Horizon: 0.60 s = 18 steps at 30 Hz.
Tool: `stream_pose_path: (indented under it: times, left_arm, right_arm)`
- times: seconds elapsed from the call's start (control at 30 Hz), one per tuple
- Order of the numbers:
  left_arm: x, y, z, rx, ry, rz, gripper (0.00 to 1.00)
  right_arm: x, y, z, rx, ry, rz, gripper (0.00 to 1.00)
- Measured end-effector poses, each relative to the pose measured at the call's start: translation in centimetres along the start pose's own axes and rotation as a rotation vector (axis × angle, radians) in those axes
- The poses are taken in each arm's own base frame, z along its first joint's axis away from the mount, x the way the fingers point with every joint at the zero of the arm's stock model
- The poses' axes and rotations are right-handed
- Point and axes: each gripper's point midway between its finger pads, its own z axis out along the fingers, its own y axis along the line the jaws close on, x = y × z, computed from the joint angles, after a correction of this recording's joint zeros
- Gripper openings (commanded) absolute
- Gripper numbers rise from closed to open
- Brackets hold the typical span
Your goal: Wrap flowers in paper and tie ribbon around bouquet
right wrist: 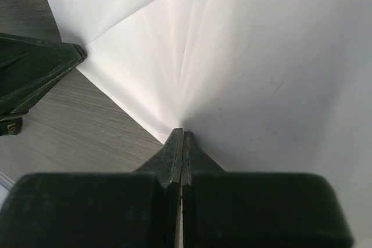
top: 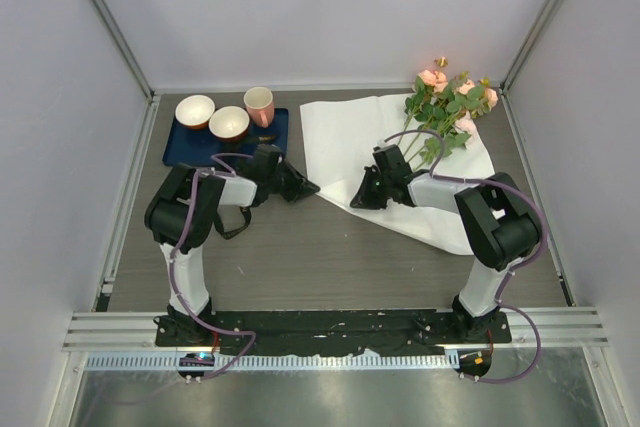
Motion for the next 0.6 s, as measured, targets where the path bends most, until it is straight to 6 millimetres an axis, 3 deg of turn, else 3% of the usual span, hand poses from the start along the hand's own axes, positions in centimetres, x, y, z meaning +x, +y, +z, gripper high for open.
stream_pose_path:
  times: [0.1,0.17,0.3,0.47,0.53,0.6]
  left_arm:
    - [0.0,-0.1,-0.2,0.006,-0.003,0.037,0.00]
    - [-0.1,0.1,-1.0,-0.027,-0.032,0.104,0.06]
    - [0.4,0.8,-4.8,-0.126,-0.085,0.252,0.30]
    - [0.4,-5.1,-7.9,-0.006,-0.127,0.372,0.27]
    - [0.4,-7.8,-7.6,0.058,-0.118,0.391,0.14]
    - [0.8,-9.7,-6.3,0.105,-0.082,0.388,0.09]
  right_arm:
    - [0.0,0.0,0.0,0.008,0.009,-0.003,0.00]
    - [0.0,0.0,0.0,0.012,0.011,-0.007,0.00]
    - [0.0,-0.2,-0.1,0.023,0.015,-0.012,0.00]
    - [0.0,-0.2,-0.1,0.023,0.017,-0.021,0.00]
    - [0.0,-0.2,-0.1,0.023,0.018,-0.025,0.00]
    - [0.0,-0.2,-0.2,0.022,0.019,-0.027,0.00]
